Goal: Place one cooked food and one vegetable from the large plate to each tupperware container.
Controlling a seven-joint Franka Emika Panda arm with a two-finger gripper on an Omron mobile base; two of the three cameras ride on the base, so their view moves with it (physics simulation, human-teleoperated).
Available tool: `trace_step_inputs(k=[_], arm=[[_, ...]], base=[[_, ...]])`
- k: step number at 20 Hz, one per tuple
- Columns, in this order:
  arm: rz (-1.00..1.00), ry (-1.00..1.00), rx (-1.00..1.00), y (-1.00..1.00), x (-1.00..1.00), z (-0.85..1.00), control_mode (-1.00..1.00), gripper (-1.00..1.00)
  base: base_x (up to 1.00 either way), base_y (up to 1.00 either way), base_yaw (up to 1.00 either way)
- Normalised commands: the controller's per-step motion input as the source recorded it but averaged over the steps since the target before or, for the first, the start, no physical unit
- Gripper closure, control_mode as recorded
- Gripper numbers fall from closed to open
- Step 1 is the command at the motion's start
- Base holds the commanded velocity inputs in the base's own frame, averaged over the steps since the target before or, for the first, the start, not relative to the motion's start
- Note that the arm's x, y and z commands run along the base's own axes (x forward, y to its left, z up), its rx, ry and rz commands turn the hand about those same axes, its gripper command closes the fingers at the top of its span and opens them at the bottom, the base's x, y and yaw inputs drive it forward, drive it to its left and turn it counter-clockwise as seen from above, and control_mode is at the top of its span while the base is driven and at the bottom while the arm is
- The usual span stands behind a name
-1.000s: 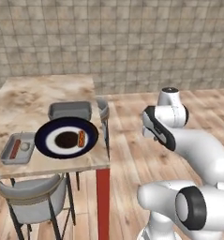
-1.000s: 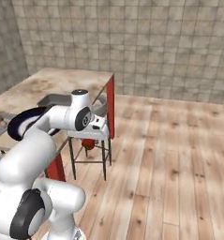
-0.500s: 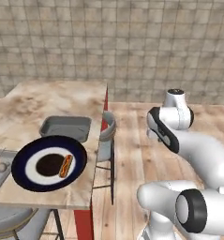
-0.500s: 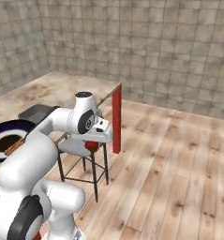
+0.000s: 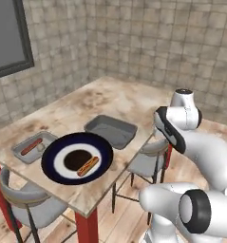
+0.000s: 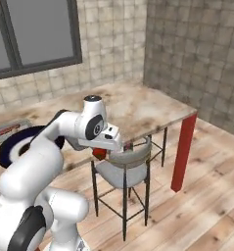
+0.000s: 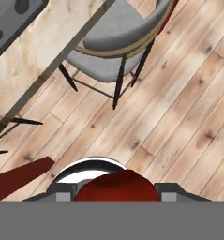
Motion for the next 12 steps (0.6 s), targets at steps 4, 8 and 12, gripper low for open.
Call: trace_step_inputs(k=[4,8,12], arm=[[0.0,0.0,0.0,0.0,0.0,0.0,1.0,1.0],[0.0,0.0,0.0,0.0,0.0,0.0,1.0,1.0],[0.0,0.0,0.0,0.0,0.0,0.0,1.0,1.0]], base=[[0.07,-0.87,0.75],[0.0,-0.92,0.72],[0.0,-0.92,0.67]])
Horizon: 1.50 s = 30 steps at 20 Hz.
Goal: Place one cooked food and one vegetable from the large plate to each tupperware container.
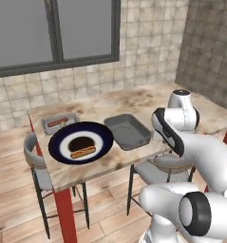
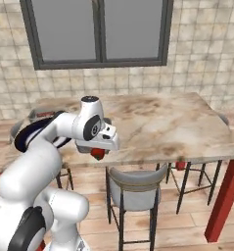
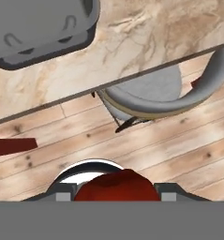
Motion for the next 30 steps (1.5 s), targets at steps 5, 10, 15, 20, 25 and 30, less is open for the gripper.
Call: trace_step_inputs(k=[5,10,15,20,25,30], arm=[[0.0,0.0,0.0,0.0,0.0,0.0,1.0,1.0],[0.0,0.0,0.0,0.0,0.0,0.0,1.0,1.0],[0.0,0.0,0.0,0.0,0.0,0.0,1.0,1.0],[0.0,0.0,0.0,0.0,0.0,0.0,1.0,1.0],[0.01,0.0,0.0,0.0,0.07,0.0,-1.0,1.0],[0.11,0.0,0.0,0.0,0.59,0.0,-1.0,1.0]], base=[[0.08,-0.4,0.49],[0.0,0.13,0.21],[0.23,0.01,0.07],[0.43,0.0,0.04],[0.35,0.0,0.07],[0.0,0.0,0.0]])
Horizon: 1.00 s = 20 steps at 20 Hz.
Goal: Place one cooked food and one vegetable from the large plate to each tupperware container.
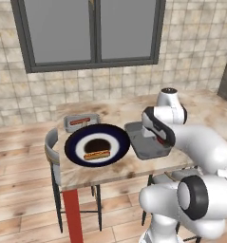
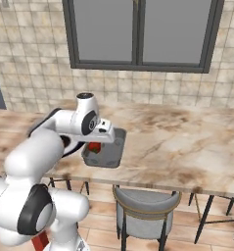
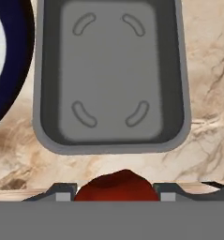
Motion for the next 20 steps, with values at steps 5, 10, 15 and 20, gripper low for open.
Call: trace_step_inputs(k=[5,10,15,20], arm=[[0.11,0.0,0.0,-0.08,0.86,-0.05,-1.0,1.0],[0.05,0.0,0.02,-0.53,0.8,-0.28,-1.0,1.0],[0.0,0.0,0.0,-0.1,0.14,-0.34,-1.0,1.0],[0.0,0.01,0.0,0.16,0.0,-0.38,-1.0,1.0]], base=[[0.0,0.0,0.0],[0.0,0.0,0.0],[0.0,0.0,0.0],[0.0,0.0,0.0]])
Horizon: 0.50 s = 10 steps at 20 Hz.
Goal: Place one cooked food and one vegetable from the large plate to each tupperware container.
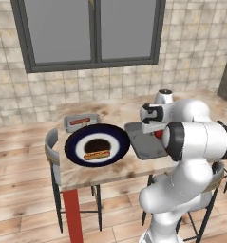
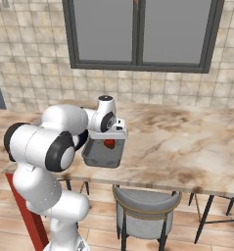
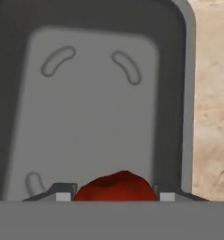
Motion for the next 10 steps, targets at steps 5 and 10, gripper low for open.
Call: trace_step_inputs(k=[5,10], arm=[[0.0,0.0,0.0,0.0,0.03,-0.5,-1.0,1.0],[0.0,0.0,0.0,-0.02,0.13,-0.1,-1.0,1.0]], base=[[0.0,0.0,0.0],[0.0,0.0,0.0]])
